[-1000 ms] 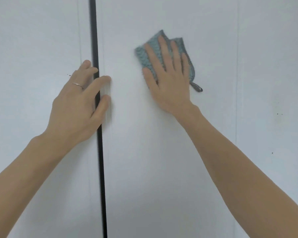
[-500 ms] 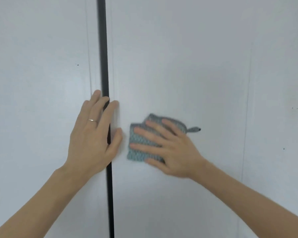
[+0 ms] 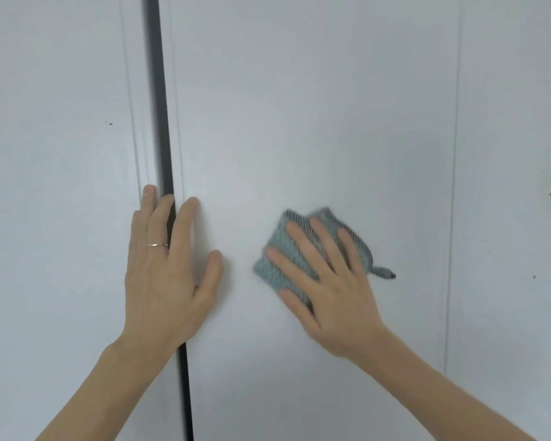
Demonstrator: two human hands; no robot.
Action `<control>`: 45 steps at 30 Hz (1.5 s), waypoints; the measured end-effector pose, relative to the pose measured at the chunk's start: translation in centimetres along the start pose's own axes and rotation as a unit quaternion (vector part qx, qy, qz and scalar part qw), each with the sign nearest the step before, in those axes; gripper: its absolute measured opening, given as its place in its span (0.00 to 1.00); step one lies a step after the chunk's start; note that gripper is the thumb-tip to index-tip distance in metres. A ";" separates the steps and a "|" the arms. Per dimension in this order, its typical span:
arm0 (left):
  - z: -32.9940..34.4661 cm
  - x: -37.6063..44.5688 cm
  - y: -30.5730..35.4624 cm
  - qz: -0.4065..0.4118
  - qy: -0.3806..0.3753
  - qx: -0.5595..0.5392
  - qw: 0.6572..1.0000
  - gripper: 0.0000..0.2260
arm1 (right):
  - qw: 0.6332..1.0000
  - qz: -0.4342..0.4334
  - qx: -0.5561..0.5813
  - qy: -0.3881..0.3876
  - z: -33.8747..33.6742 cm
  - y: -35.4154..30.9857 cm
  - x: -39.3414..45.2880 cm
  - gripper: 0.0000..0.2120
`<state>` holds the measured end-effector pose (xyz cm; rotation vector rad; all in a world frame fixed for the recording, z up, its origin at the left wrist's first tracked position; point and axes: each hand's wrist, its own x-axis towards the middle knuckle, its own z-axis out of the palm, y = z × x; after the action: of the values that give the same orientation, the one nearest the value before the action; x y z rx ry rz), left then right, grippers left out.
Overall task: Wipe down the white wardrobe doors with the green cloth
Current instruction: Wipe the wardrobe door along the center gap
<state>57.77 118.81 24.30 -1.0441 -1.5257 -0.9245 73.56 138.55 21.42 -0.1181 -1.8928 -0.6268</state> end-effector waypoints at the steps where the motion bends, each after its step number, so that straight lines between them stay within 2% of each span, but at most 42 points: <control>1: 0.1 0.0 0.0 0.001 0.001 0.002 1.000 0.30 | 0.999 -0.027 -0.005 -0.029 0.6 -0.8 -3.4 0.25; 4: 0.0 0.0 0.2 -0.001 -0.004 0.013 1.000 0.29 | 0.990 -0.114 -0.020 -0.083 0.6 0.3 -6.5 0.25; 7: -0.1 -0.8 0.1 -0.005 -0.006 0.019 1.000 0.30 | 0.981 -0.179 -0.025 -0.069 -0.7 4.7 -1.1 0.24; 11: 0.2 -1.0 -0.1 -0.007 0.003 0.008 1.000 0.29 | 0.997 -0.050 -0.046 0.031 -3.2 12.7 9.4 0.25; 15: 0.5 -0.8 -0.1 -0.010 0.015 -0.002 1.000 0.29 | 0.995 0.057 -0.051 0.056 -4.8 14.8 12.5 0.26; 17: 0.7 -0.9 0.1 -0.012 0.020 -0.008 1.000 0.29 | 0.993 0.082 -0.042 0.068 -3.9 13.3 9.6 0.26; 20: 1.0 -1.1 0.6 -0.018 0.027 -0.010 0.999 0.29 | 0.994 0.096 0.002 0.050 -1.2 9.3 -0.1 0.26; 23: 1.3 -1.0 0.8 -0.011 0.032 -0.006 0.999 0.29 | 0.998 0.067 0.008 -0.020 1.2 5.1 -11.6 0.26; 26: 1.4 -1.1 0.8 -0.014 0.032 -0.009 0.999 0.29 | 0.997 0.008 -0.006 -0.073 1.4 5.3 -15.0 0.26; 29: 1.4 -1.0 0.8 -0.010 0.038 -0.012 0.999 0.29 | 0.997 -0.057 -0.018 -0.049 -0.2 9.4 -9.3 0.25; 32: 1.5 -0.8 0.9 -0.003 0.042 -0.013 0.999 0.28 | 0.998 0.018 -0.039 0.046 -2.2 14.1 0.0 0.24; 35: 1.7 -0.9 0.8 -0.003 0.046 -0.014 0.999 0.28 | 0.991 0.105 -0.036 0.075 -3.4 15.7 5.9 0.25; 38: 1.8 -0.9 0.8 -0.001 0.050 -0.021 0.999 0.28 | 0.979 0.177 -0.041 0.097 -2.5 12.8 5.6 0.26; 40: 1.8 -1.0 0.8 0.001 0.051 -0.025 0.998 0.27 | 0.978 0.180 -0.030 0.096 -1.0 8.6 2.2 0.26; 45: 1.8 -2.5 0.5 0.003 0.030 -0.023 0.999 0.27 | 0.990 0.128 0.052 -0.018 4.3 -5.5 -14.6 0.26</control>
<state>57.94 120.26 21.52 -1.0443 -1.4573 -0.9822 73.92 138.85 5.28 -0.3007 -1.9010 -0.3526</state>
